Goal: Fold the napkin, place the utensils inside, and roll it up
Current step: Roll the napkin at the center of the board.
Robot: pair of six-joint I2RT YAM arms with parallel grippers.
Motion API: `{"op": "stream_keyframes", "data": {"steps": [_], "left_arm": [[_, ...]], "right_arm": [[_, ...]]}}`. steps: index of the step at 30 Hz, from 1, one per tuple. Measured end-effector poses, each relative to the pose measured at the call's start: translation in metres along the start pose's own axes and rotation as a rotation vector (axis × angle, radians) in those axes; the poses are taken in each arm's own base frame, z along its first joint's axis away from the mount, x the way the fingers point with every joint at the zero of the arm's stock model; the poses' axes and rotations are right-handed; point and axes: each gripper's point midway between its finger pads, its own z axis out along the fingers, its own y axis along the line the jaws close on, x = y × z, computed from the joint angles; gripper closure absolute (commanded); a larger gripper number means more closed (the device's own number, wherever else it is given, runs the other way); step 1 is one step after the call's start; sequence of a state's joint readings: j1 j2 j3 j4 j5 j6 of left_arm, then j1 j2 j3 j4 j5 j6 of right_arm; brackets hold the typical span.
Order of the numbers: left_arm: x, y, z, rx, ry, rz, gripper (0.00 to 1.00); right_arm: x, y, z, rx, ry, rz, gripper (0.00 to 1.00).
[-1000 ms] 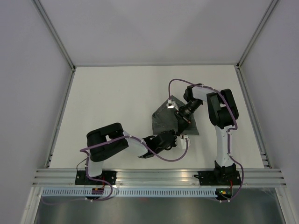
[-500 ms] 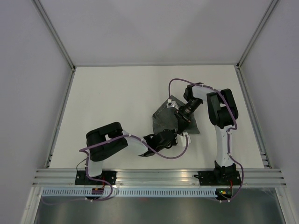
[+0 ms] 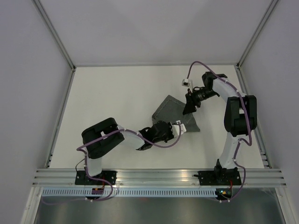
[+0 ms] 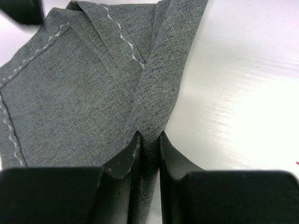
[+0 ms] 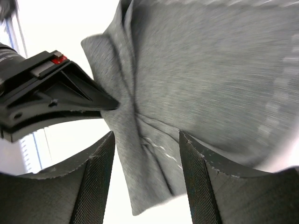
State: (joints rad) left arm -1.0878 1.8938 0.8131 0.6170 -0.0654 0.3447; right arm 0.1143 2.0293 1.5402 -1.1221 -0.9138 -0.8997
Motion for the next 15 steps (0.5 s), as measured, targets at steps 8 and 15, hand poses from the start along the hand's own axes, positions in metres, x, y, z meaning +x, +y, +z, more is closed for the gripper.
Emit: {"op": "stream_keyframes", "data": {"steps": [8,15], "left_arm": [[0.001,0.003,-0.002,0.087,-0.055,-0.180,0.98],[0.002,0.005,-0.005,0.170,-0.070,-0.339,0.98]], "right_arm": [[0.001,0.013,-0.049,0.176,-0.174,-0.118,0.34],[0.029,0.044,-0.039,0.311,-0.206,-0.293,0.29]]}}
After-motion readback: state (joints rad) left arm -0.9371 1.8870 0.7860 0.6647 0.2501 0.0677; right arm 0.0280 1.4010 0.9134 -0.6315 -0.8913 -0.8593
